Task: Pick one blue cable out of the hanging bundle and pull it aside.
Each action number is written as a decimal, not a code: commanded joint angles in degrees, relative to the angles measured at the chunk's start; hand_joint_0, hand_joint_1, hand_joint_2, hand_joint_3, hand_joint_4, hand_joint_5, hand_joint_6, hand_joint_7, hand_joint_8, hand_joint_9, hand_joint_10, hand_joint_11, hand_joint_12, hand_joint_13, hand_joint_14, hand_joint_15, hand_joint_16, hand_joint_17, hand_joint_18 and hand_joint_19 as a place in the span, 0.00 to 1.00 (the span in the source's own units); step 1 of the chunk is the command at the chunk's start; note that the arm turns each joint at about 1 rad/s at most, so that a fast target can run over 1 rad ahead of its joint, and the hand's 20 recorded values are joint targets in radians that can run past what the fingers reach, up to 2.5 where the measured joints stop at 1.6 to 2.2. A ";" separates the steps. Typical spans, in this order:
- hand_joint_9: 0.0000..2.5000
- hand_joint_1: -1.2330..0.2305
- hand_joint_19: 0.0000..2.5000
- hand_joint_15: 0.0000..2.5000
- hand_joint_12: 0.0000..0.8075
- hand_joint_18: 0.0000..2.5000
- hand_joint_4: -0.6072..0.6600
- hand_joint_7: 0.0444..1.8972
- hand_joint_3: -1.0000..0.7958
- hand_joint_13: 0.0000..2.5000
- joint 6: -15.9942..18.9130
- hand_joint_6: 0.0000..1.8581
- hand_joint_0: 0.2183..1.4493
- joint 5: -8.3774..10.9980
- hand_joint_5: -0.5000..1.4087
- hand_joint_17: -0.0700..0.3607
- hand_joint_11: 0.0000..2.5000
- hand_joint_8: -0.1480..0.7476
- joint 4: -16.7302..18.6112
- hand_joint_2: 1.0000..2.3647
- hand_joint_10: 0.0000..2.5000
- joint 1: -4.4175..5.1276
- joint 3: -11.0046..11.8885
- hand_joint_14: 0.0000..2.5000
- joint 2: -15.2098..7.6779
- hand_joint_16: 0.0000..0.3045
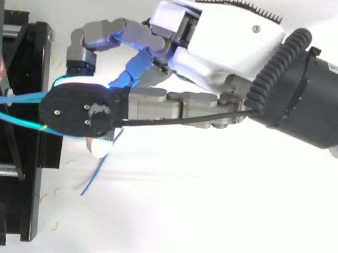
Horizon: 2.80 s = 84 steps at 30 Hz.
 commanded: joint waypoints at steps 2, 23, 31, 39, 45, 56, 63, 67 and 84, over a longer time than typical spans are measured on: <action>0.38 0.36 0.27 0.20 0.57 0.35 0.75 0.79 0.60 0.35 -0.47 0.48 0.29 0.00 0.16 0.48 0.33 0.62 -0.02 0.02 0.01 -0.16 0.42 0.01 0.00 0.20; 0.40 0.51 0.27 0.20 0.57 0.35 0.77 0.77 0.28 0.35 -1.18 0.47 0.23 -0.35 0.19 0.48 0.31 0.59 -2.92 0.00 0.00 -0.60 0.86 0.01 0.97 0.20; 0.40 0.48 0.28 0.20 0.55 0.34 0.78 0.77 0.43 0.35 -1.18 0.47 0.29 -0.35 0.18 0.47 0.31 0.58 -3.53 0.01 0.01 -0.60 0.86 0.01 0.97 0.19; 0.35 0.32 0.26 0.19 0.55 0.34 0.72 0.79 0.59 0.33 -1.18 0.49 0.32 -0.35 0.16 0.47 0.32 0.59 -3.45 0.02 0.01 -0.51 0.86 0.01 1.06 0.19; 0.34 0.25 0.25 0.20 0.53 0.33 0.74 0.74 0.35 0.32 -1.18 0.49 0.38 -0.35 0.16 0.46 0.32 0.56 -3.45 0.01 0.01 -0.60 0.95 0.01 1.06 0.19; 0.39 0.58 0.29 0.20 0.54 0.32 0.75 0.78 0.34 0.34 -1.18 0.47 0.30 -0.44 0.19 0.46 0.30 0.57 -3.53 0.01 0.01 -0.78 1.21 0.01 1.06 0.19; 0.37 0.38 0.27 0.20 0.59 0.35 0.78 0.77 0.58 0.34 -1.18 0.48 0.28 -0.44 0.17 0.50 0.31 0.61 -3.53 0.02 0.00 -0.78 1.39 0.01 1.06 0.21; 0.36 0.33 0.26 0.19 0.58 0.34 0.76 0.76 0.64 0.33 -1.62 0.49 0.33 -0.44 0.16 0.49 0.33 0.61 -3.97 0.02 0.01 -0.78 1.91 0.01 1.06 0.21; 0.36 0.24 0.24 0.19 0.52 0.34 0.74 0.73 0.28 0.34 -1.88 0.49 0.41 -0.44 0.17 0.45 0.33 0.55 -4.15 0.00 0.01 -0.78 1.91 0.01 0.97 0.18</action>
